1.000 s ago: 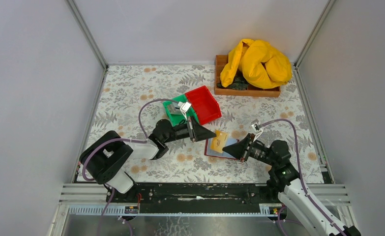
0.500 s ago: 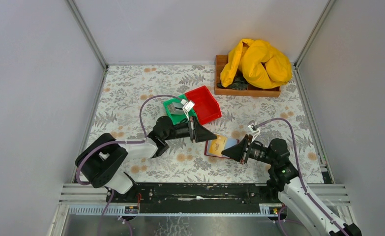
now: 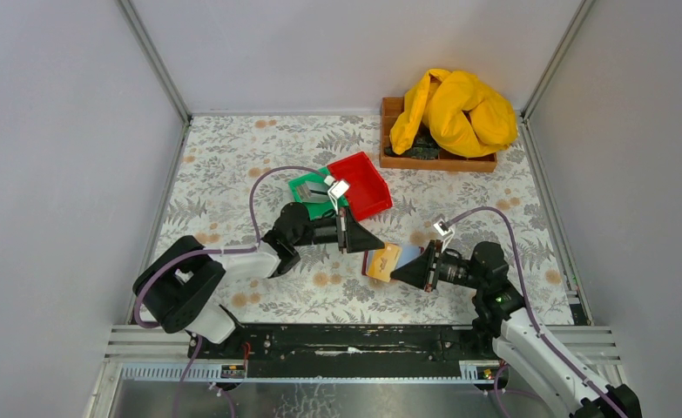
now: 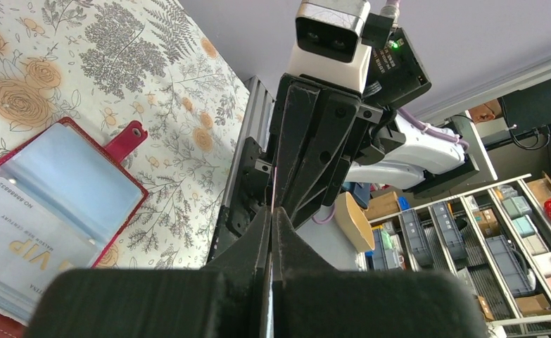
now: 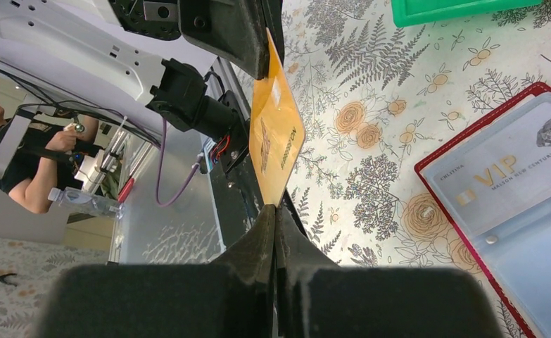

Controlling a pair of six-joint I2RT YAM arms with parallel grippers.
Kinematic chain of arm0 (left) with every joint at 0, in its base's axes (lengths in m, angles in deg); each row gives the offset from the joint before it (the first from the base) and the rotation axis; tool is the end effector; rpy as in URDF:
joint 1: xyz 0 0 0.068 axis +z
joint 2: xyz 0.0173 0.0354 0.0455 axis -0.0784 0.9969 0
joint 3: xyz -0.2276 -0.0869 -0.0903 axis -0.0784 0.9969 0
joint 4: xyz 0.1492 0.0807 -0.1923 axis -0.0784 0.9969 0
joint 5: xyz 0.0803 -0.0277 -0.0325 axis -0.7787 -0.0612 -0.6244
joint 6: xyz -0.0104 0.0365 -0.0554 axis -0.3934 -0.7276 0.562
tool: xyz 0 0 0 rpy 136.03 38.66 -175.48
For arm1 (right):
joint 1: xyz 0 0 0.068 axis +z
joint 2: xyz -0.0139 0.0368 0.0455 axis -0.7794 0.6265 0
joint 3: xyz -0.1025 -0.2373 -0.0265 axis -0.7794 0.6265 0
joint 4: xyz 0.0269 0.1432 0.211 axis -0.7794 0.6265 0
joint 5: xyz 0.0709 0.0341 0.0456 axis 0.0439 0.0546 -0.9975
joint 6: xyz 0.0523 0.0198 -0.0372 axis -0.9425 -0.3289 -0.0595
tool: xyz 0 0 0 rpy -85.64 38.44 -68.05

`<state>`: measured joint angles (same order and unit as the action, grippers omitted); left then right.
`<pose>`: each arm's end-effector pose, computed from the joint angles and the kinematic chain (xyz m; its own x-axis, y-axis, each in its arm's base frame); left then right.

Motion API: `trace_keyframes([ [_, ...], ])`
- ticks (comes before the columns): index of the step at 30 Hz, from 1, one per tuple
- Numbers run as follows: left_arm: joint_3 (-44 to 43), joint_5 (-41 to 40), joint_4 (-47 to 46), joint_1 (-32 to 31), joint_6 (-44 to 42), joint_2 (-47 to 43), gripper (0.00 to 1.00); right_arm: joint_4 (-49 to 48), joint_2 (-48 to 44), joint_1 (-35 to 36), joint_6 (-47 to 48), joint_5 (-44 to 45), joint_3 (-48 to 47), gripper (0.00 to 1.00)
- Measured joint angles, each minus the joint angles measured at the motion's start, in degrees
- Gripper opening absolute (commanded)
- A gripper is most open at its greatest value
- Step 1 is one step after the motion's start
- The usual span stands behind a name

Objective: Take the credit cards out of the card holder

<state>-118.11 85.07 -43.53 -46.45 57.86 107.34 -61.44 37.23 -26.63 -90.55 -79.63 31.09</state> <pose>0.2040 -0.2308 0.2095 -0.8199 -0.1215 -0.5594 0.5596 0.0357 -0.8280 0.1282 0.1021 0.1963 -0.6084 0.1664 -0.7760 -0.7334 0.2558 0.6298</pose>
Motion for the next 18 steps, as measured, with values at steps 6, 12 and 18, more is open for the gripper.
trace_keyframes([
  [6, 0.9, -1.4, -1.2, 0.0, 0.3, -0.5, 0.00, 0.4, -2.4, 0.0, -0.1, 0.7, 0.0, 0.45],
  [12, 5.9, -8.3, -9.1, 0.0, 3.8, -2.4, 0.00, -2.3, -7.3, 0.0, -1.2, 3.3, 0.3, 0.54],
  [18, 7.7, -14.6, -20.4, -1.2, 7.8, -1.7, 0.00, -7.7, -3.7, 0.0, -3.6, 4.4, 1.5, 0.54],
])
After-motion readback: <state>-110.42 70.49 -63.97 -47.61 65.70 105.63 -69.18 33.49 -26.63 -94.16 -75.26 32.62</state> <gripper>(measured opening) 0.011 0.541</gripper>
